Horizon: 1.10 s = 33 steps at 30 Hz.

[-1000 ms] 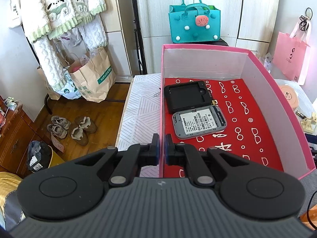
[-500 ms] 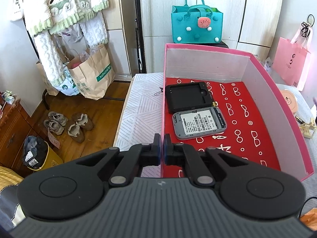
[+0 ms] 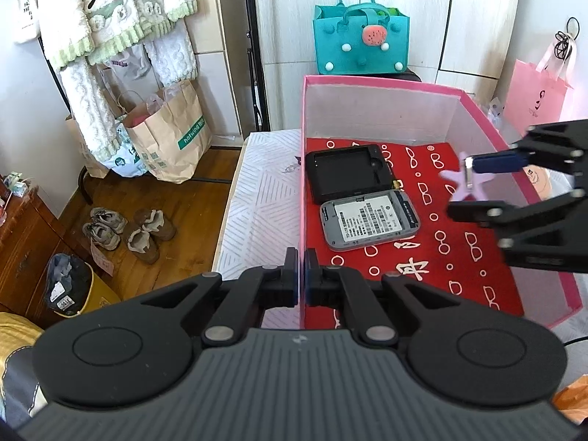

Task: Organize rigid objects
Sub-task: 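Carry the purple star keychain into the pink box and open the right gripper, then move the right gripper back to the silver keys on the table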

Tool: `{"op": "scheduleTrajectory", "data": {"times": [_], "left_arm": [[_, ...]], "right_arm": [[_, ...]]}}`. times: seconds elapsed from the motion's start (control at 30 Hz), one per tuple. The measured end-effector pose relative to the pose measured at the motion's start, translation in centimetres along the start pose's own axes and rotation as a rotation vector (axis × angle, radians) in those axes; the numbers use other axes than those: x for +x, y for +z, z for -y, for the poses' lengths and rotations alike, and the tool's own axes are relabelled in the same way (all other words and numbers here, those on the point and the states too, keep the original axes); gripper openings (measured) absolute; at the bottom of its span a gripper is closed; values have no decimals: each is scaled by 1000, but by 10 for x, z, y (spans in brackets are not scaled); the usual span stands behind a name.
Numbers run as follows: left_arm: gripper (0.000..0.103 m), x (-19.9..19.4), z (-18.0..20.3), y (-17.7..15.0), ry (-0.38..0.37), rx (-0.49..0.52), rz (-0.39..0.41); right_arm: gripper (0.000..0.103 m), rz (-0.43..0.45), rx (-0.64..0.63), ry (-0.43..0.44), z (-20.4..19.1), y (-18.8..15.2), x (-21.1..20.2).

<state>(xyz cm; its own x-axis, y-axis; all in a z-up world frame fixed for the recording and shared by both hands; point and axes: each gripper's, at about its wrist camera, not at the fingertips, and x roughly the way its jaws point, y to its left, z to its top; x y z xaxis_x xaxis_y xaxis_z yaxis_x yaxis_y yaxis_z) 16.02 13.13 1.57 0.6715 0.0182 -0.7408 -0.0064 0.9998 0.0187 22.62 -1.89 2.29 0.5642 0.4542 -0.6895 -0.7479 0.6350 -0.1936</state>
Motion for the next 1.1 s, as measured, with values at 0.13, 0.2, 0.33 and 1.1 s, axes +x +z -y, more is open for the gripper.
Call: {"op": "scheduleTrajectory", "data": {"times": [0.13, 0.2, 0.33, 1.1], "left_arm": [[3, 1, 3, 1, 7, 1, 6], [3, 1, 2, 2, 7, -2, 3], [3, 1, 0, 4, -2, -18, 4], [3, 13, -1, 0, -28, 15, -37]], "right_arm": [[54, -60, 62, -38, 5, 1, 15], [57, -55, 94, -17, 9, 2, 15], [63, 11, 204, 52, 26, 0, -1], [67, 200, 382, -19, 54, -113, -106]]}}
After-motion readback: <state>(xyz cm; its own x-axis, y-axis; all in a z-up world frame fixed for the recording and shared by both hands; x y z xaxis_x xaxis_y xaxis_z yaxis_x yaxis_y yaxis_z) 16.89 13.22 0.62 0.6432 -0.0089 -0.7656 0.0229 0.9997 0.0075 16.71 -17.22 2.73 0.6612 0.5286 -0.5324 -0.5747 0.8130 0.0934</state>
